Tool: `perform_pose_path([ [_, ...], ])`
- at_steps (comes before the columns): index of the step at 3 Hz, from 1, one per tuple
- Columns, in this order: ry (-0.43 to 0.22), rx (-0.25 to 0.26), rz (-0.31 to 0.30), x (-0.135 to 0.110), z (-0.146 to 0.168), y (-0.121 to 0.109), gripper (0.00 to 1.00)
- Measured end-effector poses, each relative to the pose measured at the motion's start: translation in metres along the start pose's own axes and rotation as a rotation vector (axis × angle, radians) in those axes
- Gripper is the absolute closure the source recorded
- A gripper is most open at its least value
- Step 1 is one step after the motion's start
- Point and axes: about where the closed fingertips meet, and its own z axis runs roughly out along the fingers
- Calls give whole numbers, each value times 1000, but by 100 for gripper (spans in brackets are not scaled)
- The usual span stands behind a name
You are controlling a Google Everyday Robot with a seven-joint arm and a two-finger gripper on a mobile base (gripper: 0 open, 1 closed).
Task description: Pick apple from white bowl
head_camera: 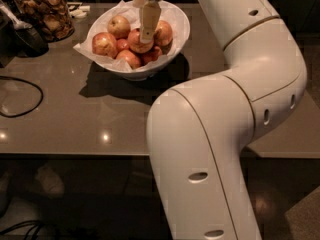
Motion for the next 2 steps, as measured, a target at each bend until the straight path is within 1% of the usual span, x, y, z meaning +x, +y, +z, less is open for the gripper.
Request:
perform_pose_path([
  [2,-3,-23,-3,-1,7,4,29],
])
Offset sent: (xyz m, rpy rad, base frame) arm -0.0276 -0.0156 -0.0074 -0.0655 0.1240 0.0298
